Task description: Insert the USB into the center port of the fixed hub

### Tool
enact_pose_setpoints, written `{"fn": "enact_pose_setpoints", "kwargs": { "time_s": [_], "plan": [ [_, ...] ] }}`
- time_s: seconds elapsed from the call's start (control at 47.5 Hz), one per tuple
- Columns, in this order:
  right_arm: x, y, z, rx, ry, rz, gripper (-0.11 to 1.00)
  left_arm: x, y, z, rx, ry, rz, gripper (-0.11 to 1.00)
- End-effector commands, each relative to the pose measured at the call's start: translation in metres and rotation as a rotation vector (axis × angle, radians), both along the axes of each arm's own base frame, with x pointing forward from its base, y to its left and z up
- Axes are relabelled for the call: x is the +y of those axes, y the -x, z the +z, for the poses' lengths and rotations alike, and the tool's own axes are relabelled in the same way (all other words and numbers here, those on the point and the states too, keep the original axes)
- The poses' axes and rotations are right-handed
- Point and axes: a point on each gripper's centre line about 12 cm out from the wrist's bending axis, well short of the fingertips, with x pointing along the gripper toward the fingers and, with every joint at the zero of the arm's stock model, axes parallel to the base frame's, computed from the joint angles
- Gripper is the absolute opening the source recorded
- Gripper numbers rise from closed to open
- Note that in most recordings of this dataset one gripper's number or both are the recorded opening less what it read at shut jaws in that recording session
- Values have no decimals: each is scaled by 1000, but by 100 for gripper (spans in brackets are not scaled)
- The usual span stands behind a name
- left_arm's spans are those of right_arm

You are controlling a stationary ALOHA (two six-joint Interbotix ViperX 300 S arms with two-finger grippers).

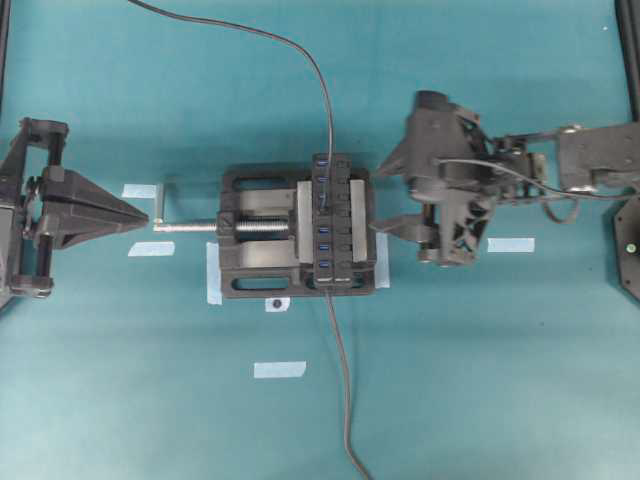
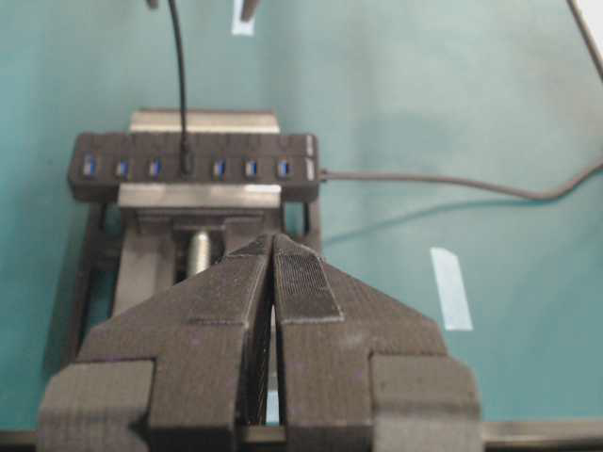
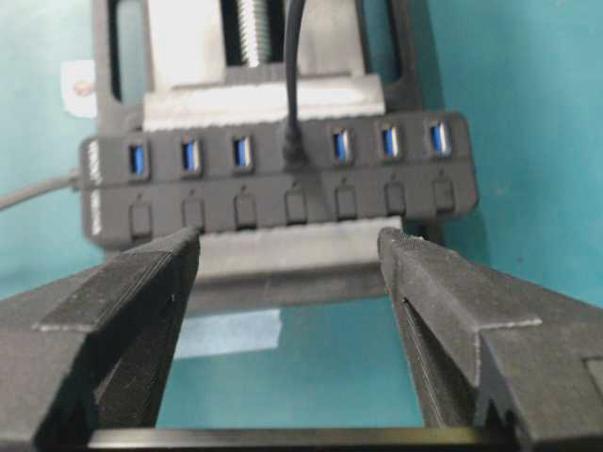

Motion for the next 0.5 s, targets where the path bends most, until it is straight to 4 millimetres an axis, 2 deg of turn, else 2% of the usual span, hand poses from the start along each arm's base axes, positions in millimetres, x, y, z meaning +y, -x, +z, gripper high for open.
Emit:
{"fn": "enact_pose_setpoints", "kwargs": {
  "time_s": [0.0,0.484],
  "plan": [
    [3,3,13,-73,-10,3,80,0,-3,10,-28,2,-1,0],
    [6,20,14,-136,-13,16,80,0,-3,10,-29,2,-1,0]
  ]
}}
